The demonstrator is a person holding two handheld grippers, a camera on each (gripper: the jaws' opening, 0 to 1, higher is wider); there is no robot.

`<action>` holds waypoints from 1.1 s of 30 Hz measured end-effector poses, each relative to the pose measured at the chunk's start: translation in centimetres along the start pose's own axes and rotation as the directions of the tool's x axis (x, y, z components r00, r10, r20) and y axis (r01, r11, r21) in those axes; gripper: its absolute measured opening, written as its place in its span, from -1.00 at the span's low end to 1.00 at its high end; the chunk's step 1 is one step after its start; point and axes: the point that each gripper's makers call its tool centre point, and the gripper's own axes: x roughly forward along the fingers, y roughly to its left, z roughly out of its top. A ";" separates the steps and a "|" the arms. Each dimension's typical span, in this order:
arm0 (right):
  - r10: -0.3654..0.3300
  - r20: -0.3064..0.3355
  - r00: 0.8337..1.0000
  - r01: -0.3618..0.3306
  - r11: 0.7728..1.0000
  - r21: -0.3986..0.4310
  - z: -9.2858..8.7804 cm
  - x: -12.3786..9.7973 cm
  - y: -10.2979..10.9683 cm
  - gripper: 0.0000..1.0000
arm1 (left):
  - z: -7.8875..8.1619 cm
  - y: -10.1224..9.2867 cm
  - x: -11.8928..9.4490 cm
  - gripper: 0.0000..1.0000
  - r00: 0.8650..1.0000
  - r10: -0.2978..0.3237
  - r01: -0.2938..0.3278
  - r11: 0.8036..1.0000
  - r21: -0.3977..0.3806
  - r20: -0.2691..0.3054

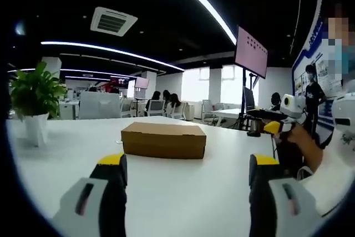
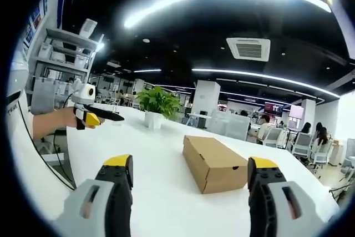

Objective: Operate the shoe box by opening the lid, removing the specified soft item, and placing it in the target area until the item is outside and the box remains undamaged.

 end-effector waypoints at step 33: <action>-0.020 0.048 0.999 0.015 0.994 0.106 -0.5 1.7 -0.4 0.85 | -0.4 0.9 1.5 0.98 1.000 -0.021 0.021 1.000 -0.004 -0.012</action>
